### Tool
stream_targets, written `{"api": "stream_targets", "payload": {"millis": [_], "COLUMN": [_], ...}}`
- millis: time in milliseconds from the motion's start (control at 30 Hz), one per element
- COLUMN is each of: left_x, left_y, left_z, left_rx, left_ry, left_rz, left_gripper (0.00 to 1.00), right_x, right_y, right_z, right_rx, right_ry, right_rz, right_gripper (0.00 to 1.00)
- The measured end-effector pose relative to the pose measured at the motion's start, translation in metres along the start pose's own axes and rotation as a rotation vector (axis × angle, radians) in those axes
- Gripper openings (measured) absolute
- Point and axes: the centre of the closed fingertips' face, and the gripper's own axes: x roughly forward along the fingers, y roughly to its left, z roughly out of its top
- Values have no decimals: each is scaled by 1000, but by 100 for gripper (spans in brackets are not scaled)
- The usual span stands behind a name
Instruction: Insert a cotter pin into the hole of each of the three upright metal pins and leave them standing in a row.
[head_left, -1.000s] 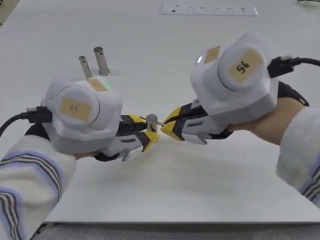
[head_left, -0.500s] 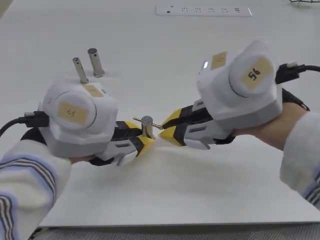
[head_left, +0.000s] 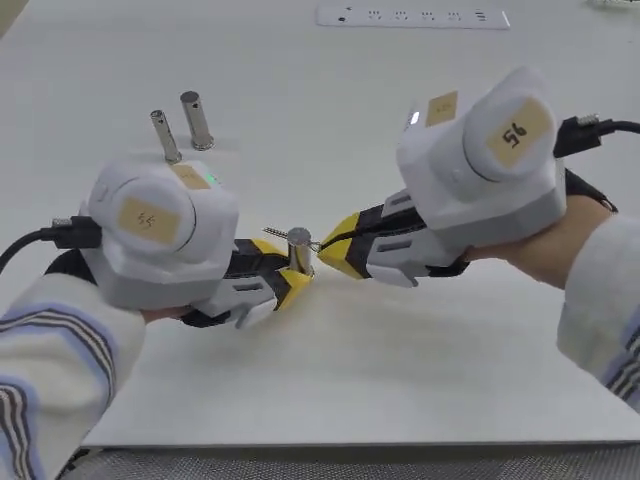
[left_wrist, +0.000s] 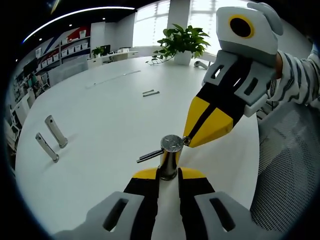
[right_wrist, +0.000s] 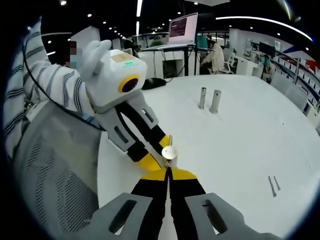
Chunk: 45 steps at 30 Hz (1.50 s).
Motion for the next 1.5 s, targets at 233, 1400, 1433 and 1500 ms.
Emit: {"api": "stream_targets", "payload": {"millis": [233, 1400, 1433, 1500], "left_x": [-1, 1, 1, 0], "left_y": [-1, -5, -4, -4], "left_z": [0, 0, -1, -2], "left_rx": [-11, -2, -2, -7], "left_ry": [0, 2, 3, 6], "left_rz": [-6, -26, -26, -29], "left_gripper": [15, 21, 21, 20], "right_x": [1, 28, 28, 28], "right_y": [1, -4, -4, -4], "right_z": [0, 10, 11, 11], "right_rx": [-1, 49, 31, 13], "right_ry": [3, -98, -105, -104], "right_rz": [-1, -17, -22, -21], "right_gripper": [5, 15, 14, 14]}}
